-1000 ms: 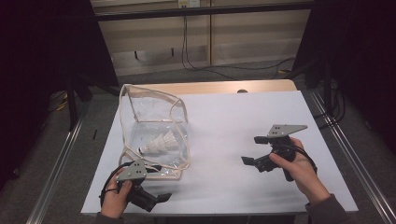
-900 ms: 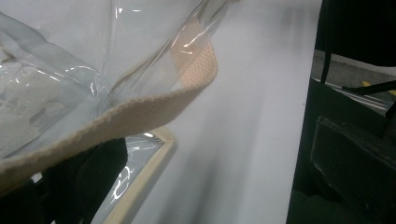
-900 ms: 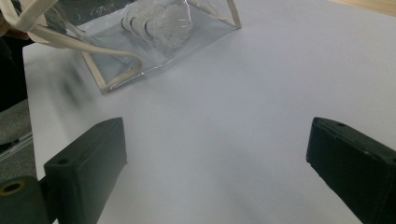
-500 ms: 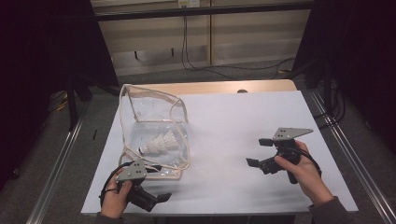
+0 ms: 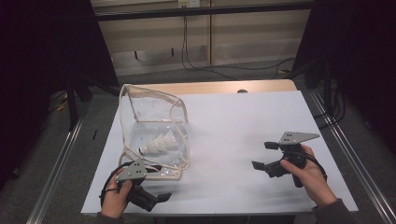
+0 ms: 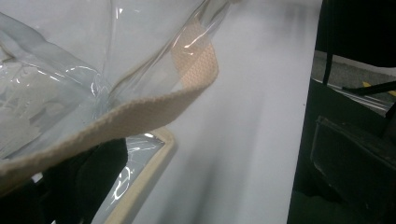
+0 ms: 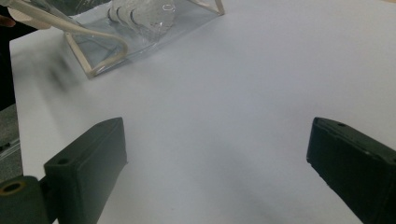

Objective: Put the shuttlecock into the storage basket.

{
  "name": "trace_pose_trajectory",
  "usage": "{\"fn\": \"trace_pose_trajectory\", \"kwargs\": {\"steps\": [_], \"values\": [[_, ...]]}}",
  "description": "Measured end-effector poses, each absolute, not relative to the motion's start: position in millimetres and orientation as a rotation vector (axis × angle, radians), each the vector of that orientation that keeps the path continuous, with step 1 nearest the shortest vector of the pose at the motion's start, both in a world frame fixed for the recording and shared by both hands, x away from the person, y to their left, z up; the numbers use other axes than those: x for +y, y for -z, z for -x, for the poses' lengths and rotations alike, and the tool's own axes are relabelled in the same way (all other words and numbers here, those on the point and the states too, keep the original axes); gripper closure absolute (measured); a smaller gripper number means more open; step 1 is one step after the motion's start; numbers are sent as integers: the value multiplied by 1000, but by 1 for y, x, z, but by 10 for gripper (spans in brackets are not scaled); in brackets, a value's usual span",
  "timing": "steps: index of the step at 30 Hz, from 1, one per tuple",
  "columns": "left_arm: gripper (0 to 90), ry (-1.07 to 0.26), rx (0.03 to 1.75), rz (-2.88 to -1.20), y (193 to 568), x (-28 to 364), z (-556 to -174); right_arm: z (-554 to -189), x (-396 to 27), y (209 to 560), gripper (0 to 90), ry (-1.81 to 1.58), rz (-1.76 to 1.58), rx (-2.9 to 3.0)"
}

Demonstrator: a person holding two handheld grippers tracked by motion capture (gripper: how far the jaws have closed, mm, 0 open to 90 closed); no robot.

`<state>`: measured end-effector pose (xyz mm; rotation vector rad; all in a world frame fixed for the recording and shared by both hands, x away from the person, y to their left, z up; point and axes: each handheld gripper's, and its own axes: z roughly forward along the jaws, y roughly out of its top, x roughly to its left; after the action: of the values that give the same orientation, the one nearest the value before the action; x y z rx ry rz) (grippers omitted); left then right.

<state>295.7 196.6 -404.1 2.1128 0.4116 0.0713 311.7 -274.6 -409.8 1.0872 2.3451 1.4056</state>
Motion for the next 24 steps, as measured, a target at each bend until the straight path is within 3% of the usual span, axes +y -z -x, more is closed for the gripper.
{"fn": "trace_pose_trajectory", "kwargs": {"steps": [24], "values": [[37, -73, 409, -2119, 405, 196, -296, -301, -294, 422, 42, -1404, -1128, 2300]]}}
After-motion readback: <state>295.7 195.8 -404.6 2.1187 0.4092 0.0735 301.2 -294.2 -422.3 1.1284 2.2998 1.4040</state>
